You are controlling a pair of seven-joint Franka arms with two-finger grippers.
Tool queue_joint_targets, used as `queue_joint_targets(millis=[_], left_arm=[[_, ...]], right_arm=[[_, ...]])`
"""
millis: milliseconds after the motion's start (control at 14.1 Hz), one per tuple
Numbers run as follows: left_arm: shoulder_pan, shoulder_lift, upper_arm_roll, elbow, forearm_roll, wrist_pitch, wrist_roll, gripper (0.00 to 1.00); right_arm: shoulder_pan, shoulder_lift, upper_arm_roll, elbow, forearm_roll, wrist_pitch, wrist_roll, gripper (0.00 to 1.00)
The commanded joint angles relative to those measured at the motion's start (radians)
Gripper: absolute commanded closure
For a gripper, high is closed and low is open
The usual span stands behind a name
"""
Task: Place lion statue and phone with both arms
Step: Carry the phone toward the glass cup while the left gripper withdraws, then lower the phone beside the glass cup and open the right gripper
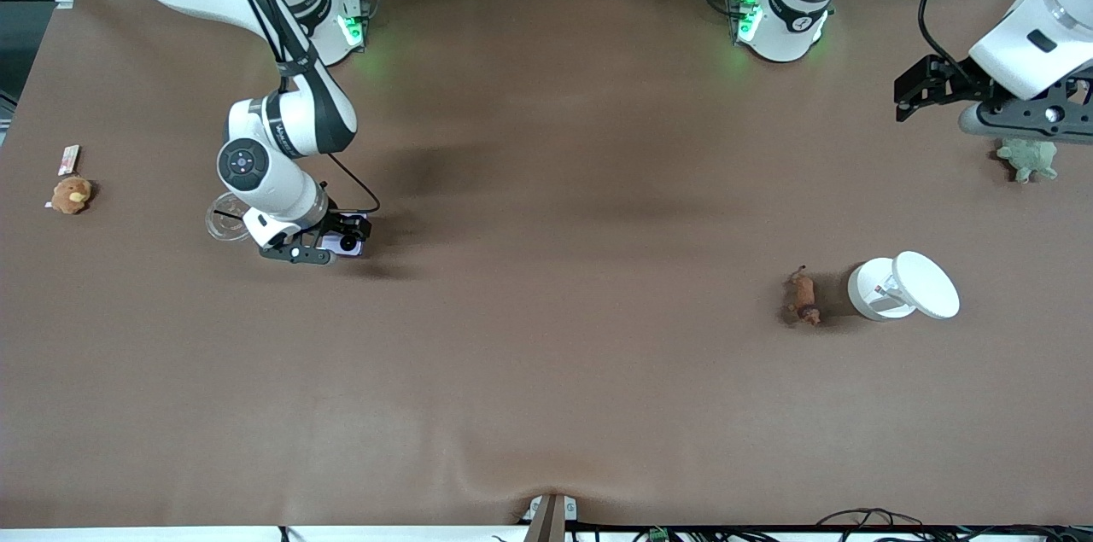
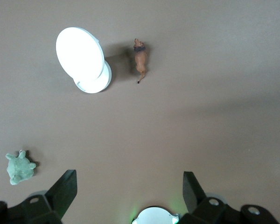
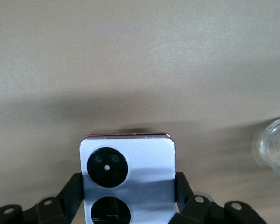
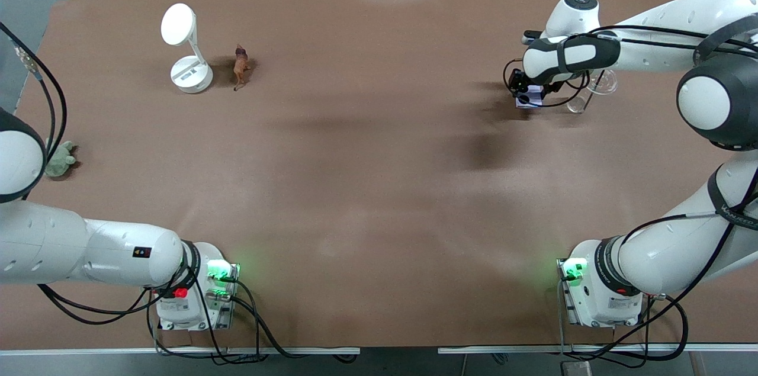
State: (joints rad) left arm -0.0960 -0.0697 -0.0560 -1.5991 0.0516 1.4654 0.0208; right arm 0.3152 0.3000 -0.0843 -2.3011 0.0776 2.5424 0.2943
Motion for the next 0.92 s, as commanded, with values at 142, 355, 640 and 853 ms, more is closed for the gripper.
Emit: queue_joint_targets(millis=[142, 355, 640, 853], left_arm=[[0.001, -0.015, 0.005, 0.008, -0.018, -0.016, 0.028, 0.00], [-0.001, -0.016, 0.004, 0.011, -0.019, -0.011, 0.044, 0.00], [0.001, -0.016, 0.005, 0.010, -0.018, -0.011, 0.045, 0.00], [0.024, -0.016, 0.005, 0.010, -0.019, -0.011, 0.047, 0.00]], right_arm=[[-0.022, 0.022, 0.015, -0.053, -0.009, 0.100, -0.014, 1.00], [-0.019, 0.042, 0.015, -0.057, -0.009, 0.119, -0.014, 1.00], [-0.013, 0.037, 0.015, -0.041, -0.009, 0.101, -0.014, 0.00], [-0.022, 0.007, 0.015, -0.015, -0.009, 0.060, -0.015, 0.00]])
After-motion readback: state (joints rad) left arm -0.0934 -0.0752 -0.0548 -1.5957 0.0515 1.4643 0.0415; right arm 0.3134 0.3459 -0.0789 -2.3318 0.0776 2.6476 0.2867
